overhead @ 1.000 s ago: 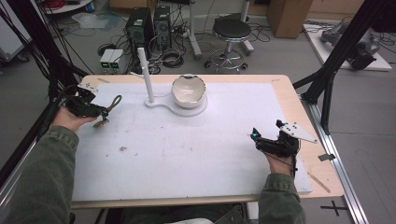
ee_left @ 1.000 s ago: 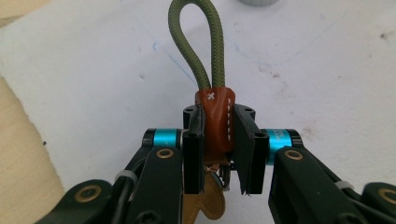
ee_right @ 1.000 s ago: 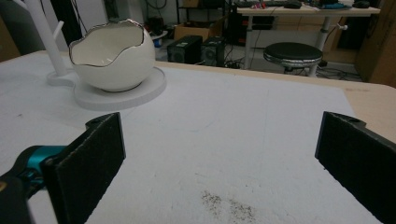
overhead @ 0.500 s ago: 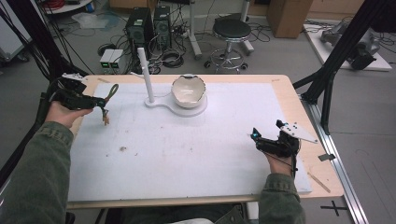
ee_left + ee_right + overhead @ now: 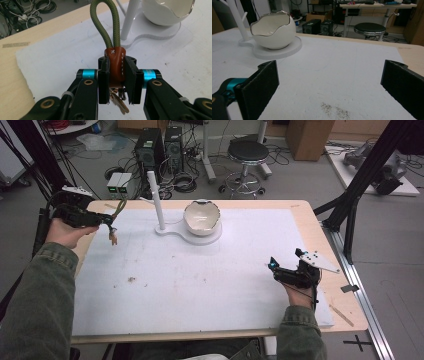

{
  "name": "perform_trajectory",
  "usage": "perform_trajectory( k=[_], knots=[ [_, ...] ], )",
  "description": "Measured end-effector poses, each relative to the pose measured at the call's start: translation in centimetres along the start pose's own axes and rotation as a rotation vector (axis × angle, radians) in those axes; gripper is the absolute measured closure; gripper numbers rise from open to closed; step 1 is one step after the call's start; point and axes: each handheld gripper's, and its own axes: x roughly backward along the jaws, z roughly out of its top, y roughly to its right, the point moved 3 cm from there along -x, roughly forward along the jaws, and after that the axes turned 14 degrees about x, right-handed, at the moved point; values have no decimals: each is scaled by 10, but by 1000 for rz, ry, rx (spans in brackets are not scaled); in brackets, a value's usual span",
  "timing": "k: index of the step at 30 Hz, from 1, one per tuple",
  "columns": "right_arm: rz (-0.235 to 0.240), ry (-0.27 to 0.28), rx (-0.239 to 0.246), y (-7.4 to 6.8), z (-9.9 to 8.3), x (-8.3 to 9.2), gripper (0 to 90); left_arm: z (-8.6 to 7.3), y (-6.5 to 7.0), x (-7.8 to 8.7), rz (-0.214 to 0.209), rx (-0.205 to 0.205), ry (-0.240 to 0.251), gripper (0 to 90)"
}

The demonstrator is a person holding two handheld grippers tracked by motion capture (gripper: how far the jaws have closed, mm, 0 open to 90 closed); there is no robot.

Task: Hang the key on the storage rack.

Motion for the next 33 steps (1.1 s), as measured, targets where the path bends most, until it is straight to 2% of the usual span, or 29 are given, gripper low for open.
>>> perform_trajectory(
  k=[8, 17, 33],
  knots=[
    [3, -2, 2, 0, -1, 0, 6, 14, 9, -1, 10, -17, 6, 748],
    [6, -7, 18, 0, -1, -1, 6, 30, 18, -9, -7, -5, 38, 747],
    [11, -4, 1, -1, -2, 2, 6, 35, 20, -32, -25, 18, 79, 747]
  ],
)
